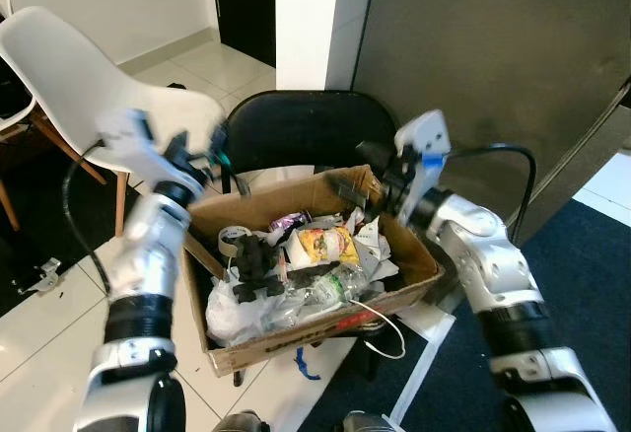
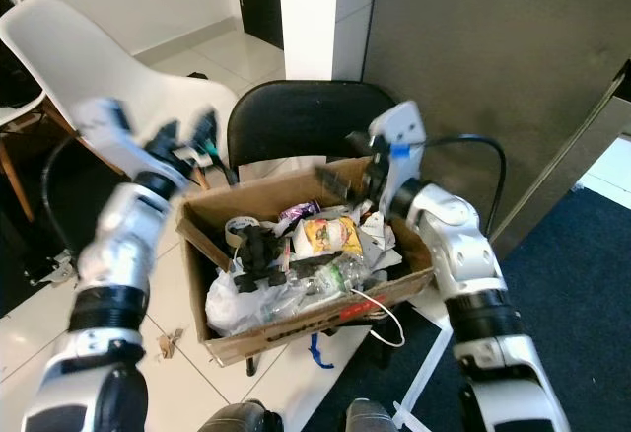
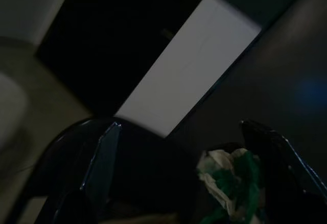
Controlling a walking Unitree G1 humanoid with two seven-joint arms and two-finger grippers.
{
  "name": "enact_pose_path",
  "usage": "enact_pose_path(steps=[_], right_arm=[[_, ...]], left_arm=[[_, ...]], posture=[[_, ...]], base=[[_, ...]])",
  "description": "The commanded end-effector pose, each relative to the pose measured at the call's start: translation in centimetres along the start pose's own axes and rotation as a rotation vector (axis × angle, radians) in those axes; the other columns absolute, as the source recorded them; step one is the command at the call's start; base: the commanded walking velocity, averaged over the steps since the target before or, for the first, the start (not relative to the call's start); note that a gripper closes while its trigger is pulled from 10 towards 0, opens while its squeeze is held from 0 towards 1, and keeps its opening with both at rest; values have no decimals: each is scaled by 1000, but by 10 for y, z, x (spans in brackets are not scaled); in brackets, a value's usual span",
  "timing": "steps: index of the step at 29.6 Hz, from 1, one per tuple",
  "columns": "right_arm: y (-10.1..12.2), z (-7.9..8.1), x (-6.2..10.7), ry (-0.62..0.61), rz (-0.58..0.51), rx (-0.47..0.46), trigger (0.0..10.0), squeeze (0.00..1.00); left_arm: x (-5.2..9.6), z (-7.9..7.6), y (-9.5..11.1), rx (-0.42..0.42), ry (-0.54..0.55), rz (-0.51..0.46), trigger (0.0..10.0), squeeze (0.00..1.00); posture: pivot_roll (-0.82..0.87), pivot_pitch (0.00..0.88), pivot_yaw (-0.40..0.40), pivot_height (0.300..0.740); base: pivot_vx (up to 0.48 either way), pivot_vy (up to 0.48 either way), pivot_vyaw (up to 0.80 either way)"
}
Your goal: Picking trash to rubbish bin
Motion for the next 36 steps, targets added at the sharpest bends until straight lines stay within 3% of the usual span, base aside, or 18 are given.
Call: enact_pose_path(steps=[1, 8, 11, 19, 21, 22, 23, 24, 26, 28, 30, 32, 36], right_arm=[[3, 7, -1, 65, 26, 30, 10000, 0], [12, 11, -4, 90, 36, 61, 10000, 0], [13, 9, -6, 59, 34, 63, 10000, 0], [21, -4, -4, -39, -5, 50, 10000, 0], [27, -15, -3, -129, -61, 12, 10000, 0], [31, -22, -3, -193, -107, -27, 10000, 0], [34, -27, -2, -232, -135, -53, 10000, 0], [34, -27, -2, -232, -135, -53, 10000, 0], [38, -36, -1, -332, -222, -143, 10000, 0], [34, -43, 0, -427, -243, -167, 10000, 0], [30, -45, 0, -461, -238, -168, 10000, 0], [16, -52, 2, -561, -204, -171, 10000, 0], [13, -53, 1, -583, -201, -177, 10000, 0]], left_arm=[[0, -7, -3, 110, -53, -8, 10000, 0], [5, -29, -8, 320, -267, 36, 10000, 0], [5, -25, -17, 314, -249, 86, 10000, 0], [6, -14, -16, 284, -192, 97, 10000, 0], [6, -16, -22, 163, -197, 153, 10000, 0], [7, -21, -27, -5, -224, 199, 10000, 0], [8, -25, -31, -119, -251, 226, 10000, 0], [8, -25, -31, -119, -251, 226, 10000, 0], [13, -50, -41, -374, -415, 272, 10000, 0], [15, -71, -46, -412, -513, 264, 10000, 0], [15, -76, -47, -404, -521, 258, 10000, 0], [18, -86, -66, -375, -525, 302, 10000, 0], [26, -94, -80, -372, -559, 344, 10000, 0]], posture=[[-25, 0, -4, 740], [-27, 0, -1, 740], [-25, 0, -4, 740], [-27, 0, -8, 740], [-29, 0, -9, 740], [-30, 0, -10, 740], [-30, 0, -10, 740], [-30, 0, -10, 740], [-32, 0, -14, 740], [-31, 0, -15, 740], [-33, 0, -13, 740], [-30, 0, -15, 740], [-33, 0, -11, 740]], base=[[0, 0, 0], [0, 0, 0], [0, 0, 0], [0, 0, 0], [0, 0, 0], [0, 0, 0], [0, 0, 0], [0, 0, 0], [0, 0, 0], [0, 0, 0], [0, 0, 0], [0, 0, 0], [0, 0, 0]])
Point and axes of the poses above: a point about 5 cm out from each wrist's last joint towards the gripper, its own x axis pointing back from the gripper into the wrist, its own y axis along the axis of the wrist's last joint, z = x × y, the point moved 1 cm from there along -x, pointing out of the wrist towards the gripper, and after that the axes turned 8 degrees about -x, right-handed, at the moved point
